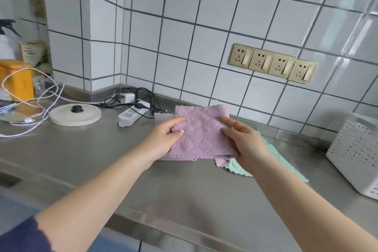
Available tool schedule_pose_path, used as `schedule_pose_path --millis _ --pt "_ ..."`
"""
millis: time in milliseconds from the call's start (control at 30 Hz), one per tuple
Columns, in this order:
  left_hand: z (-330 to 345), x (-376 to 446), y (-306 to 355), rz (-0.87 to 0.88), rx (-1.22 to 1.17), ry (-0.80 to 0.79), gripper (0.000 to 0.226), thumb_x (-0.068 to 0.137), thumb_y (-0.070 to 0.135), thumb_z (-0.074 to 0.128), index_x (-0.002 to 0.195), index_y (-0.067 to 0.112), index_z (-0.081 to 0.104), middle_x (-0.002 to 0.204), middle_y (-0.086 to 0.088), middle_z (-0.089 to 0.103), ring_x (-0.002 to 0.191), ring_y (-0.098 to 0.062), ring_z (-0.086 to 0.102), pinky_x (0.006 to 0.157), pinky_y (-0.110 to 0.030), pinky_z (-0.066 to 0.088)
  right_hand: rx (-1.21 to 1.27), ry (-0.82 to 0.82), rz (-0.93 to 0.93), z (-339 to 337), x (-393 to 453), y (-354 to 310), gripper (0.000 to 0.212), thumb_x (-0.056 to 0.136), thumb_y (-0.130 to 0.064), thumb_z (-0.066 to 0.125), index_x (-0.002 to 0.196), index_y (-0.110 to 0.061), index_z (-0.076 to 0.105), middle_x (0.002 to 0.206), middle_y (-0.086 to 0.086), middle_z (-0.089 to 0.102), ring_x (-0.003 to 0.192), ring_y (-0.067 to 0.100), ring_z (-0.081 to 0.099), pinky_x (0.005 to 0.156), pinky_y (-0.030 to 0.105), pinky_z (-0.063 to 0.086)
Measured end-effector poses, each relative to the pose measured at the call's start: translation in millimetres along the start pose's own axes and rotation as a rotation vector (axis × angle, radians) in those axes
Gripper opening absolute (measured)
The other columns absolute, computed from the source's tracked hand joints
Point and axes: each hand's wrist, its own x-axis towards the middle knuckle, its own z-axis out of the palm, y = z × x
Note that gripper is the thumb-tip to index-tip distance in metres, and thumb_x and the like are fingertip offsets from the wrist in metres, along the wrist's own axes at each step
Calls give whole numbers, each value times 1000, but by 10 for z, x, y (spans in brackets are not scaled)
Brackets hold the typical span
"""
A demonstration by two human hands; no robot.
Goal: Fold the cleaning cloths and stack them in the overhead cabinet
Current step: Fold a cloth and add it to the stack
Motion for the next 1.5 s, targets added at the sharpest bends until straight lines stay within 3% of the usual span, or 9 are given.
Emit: schedule_pose_path --millis 267,433,567,700,800,933,1100,1333,1500 --pt "-407 726 -165 -54 341 80 40 96 17 45 135 24 47 140 3 48 64 1 38 59 -13 33 -251 -26 -13 503 1014 188 37 94 -7 46 126 -19 58 125 10 58 84 26 60 42 24 52" --pt "-433 880 -335 -98 468 59 40 95 24 46 135 25 47 139 3 49 98 -11 54 83 -22 41 -474 -17 -51 533 1279 333 36 95 -15 46 127 -23 58 125 0 58 109 23 59 89 34 52" --pt "-405 922 -475 -118 500 58 41 94 25 49 135 24 47 138 2 51 114 -16 54 90 -21 40 -529 -70 -23 516 1353 405 34 95 -19 45 125 -26 59 119 2 62 76 15 56 41 11 43" --pt "-392 915 -554 -86 554 81 41 94 27 50 134 23 48 133 -2 53 94 -17 56 75 -23 47 -521 -95 -2 509 1397 433 31 96 -22 47 124 -24 61 108 4 64 59 11 53 36 14 39" --pt "-412 953 -504 -23 787 146 46 94 28 45 139 21 41 143 -5 38 126 -22 42 106 -37 36 -671 -76 -112 502 1448 318 33 96 -32 45 125 -24 60 123 1 60 81 16 62 64 25 52" --pt "-227 1087 -195 174 985 62 48 98 16 31 146 9 28 154 -6 25 143 -21 19 118 -34 14 -1054 -67 -352 598 1568 206 40 98 -31 37 137 -26 47 154 4 28 141 22 27 114 37 24" --pt "-51 1234 -442 -3 1183 -164 50 98 24 25 146 10 25 155 -8 22 143 -21 19 118 -41 14 -1514 -318 -395 803 1508 466 45 99 -32 25 143 -31 30 156 -3 20 145 17 12 113 60 12" --pt "-31 1178 -598 -184 1119 -150 55 97 36 20 149 19 13 159 0 4 146 -18 3 116 -49 4 -1376 -220 -123 753 1473 678 54 95 -46 24 147 -33 17 159 -3 6 145 23 11 114 52 9" --pt "20 1117 -504 -184 1185 -126 55 97 38 20 149 18 17 158 0 9 145 -18 6 115 -53 5 -1181 -71 -38 656 1302 713 63 90 -59 28 147 -34 15 151 5 31 141 26 23 111 52 21"
